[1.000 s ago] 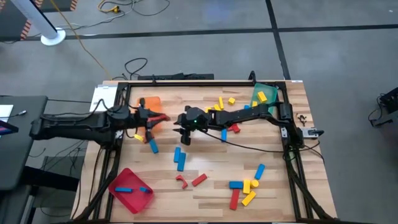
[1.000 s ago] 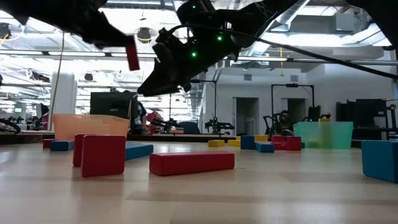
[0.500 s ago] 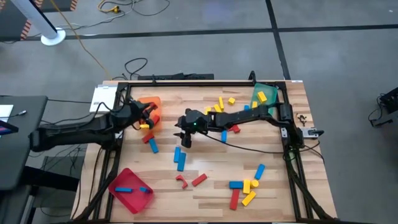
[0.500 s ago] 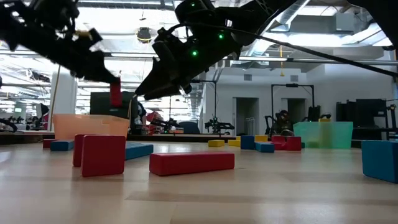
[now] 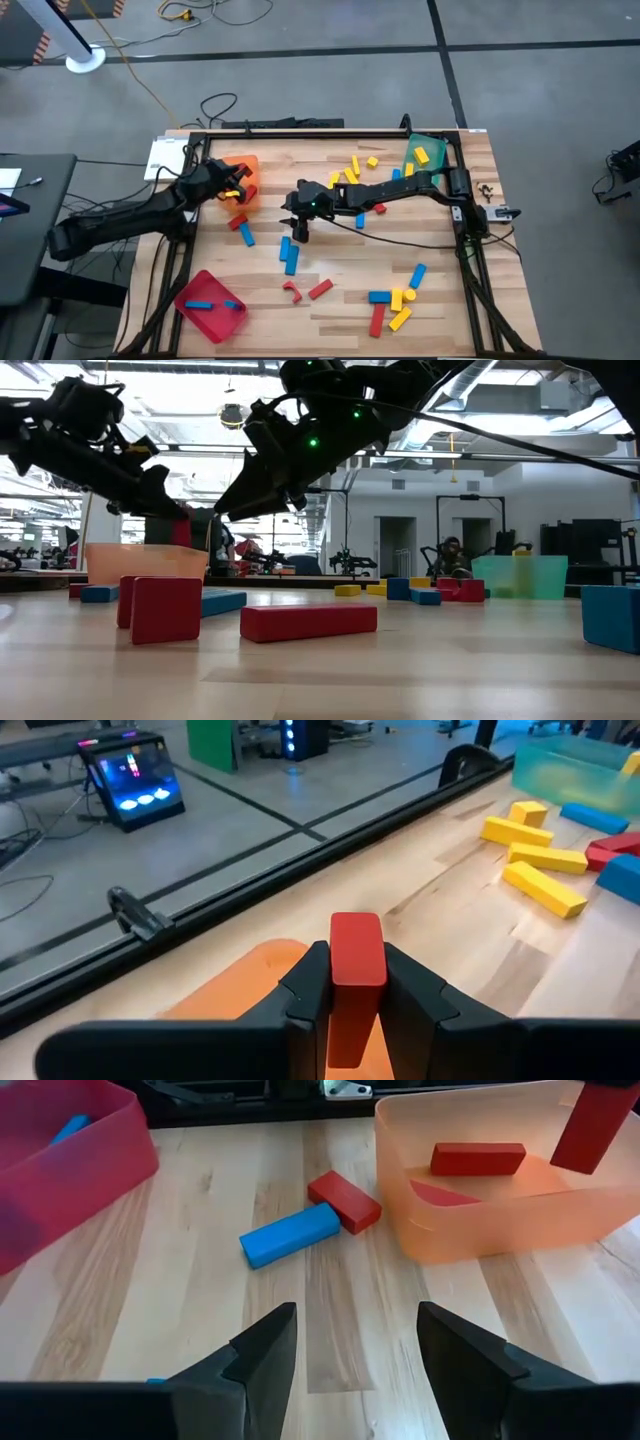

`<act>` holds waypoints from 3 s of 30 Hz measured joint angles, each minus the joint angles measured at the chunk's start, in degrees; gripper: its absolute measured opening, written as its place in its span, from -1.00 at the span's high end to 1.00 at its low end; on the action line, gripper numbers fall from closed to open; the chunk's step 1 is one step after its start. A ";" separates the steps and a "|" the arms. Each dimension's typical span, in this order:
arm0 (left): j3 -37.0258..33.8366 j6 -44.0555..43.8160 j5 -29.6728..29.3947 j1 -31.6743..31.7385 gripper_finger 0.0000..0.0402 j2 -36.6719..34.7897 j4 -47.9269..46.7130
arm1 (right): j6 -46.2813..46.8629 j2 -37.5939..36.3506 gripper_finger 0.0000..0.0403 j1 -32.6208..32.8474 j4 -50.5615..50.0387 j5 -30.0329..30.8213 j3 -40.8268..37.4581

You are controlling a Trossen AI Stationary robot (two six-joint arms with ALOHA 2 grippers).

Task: Sort blocks
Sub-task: Put the red wooden block into the orange bin, then put the blue wooden block into the red bin

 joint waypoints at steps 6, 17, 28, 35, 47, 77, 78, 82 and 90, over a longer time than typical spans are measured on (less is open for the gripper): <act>0.00 0.15 0.07 1.46 0.71 7.89 3.75 | 0.48 0.00 -0.10 0.00 0.04 0.00 0.00; 0.07 0.22 -1.07 2.70 0.71 22.80 16.59 | 0.48 0.00 -0.10 0.96 -0.61 0.02 0.00; 0.11 0.80 -1.01 3.20 0.71 30.89 24.01 | 0.47 0.00 -0.10 0.90 -0.42 0.04 0.00; 0.23 0.00 0.79 4.64 0.68 34.36 25.07 | 0.46 0.00 -0.10 0.90 -0.37 0.06 0.00; 0.11 -1.27 3.13 4.79 0.37 35.29 26.21 | 0.46 0.00 -0.10 0.92 -0.66 0.07 0.00; 0.13 -2.44 4.56 4.76 0.10 14.01 6.47 | 0.48 0.00 -0.10 0.92 -1.33 -0.04 0.00; 0.13 -2.45 4.55 4.76 0.10 12.53 5.57 | 0.48 0.00 -0.10 0.92 -1.34 -0.05 0.00; 0.13 -2.56 4.64 4.76 0.10 6.30 1.24 | 0.38 0.00 -0.10 0.95 -2.29 -1.42 0.00; 0.13 -3.35 11.63 1.93 0.10 -5.45 -5.31 | -5.01 0.00 -0.10 3.08 -9.31 -6.69 0.00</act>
